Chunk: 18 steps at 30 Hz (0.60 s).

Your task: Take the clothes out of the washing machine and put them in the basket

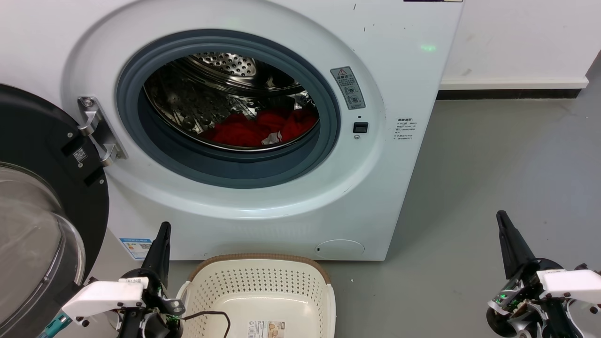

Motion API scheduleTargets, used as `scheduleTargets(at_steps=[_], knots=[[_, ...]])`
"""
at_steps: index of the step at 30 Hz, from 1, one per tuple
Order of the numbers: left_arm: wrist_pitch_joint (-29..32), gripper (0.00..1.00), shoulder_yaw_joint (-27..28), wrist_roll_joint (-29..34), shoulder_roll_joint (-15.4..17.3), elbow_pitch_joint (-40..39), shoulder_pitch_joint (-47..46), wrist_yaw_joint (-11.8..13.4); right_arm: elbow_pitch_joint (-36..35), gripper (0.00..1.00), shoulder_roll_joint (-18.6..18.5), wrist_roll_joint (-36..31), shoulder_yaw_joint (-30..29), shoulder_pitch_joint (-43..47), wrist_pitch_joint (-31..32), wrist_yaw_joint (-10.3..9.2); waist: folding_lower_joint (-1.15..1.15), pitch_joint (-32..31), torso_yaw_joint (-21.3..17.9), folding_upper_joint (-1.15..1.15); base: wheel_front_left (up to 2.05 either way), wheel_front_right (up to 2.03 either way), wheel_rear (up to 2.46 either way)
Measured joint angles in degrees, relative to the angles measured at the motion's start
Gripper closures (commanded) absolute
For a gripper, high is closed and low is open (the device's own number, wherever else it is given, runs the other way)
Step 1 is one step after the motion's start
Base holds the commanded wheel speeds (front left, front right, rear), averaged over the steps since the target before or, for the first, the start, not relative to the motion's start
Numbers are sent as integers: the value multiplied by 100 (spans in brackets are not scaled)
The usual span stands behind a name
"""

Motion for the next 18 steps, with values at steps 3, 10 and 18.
scheduleTargets(at_steps=[3,10,18], knots=[[0,100,0,0,0,0,0,0,0,100,0,0,0,0,0,0,0,0,0,0,0,0,0],[0,100,0,0,0,0,0,0,0,100,0,0,0,0,0,0,0,0,0,0,0,0,0],[1,100,0,0,0,0,0,0,0,100,0,0,0,0,0,0,0,0,0,0,0,0,0]])
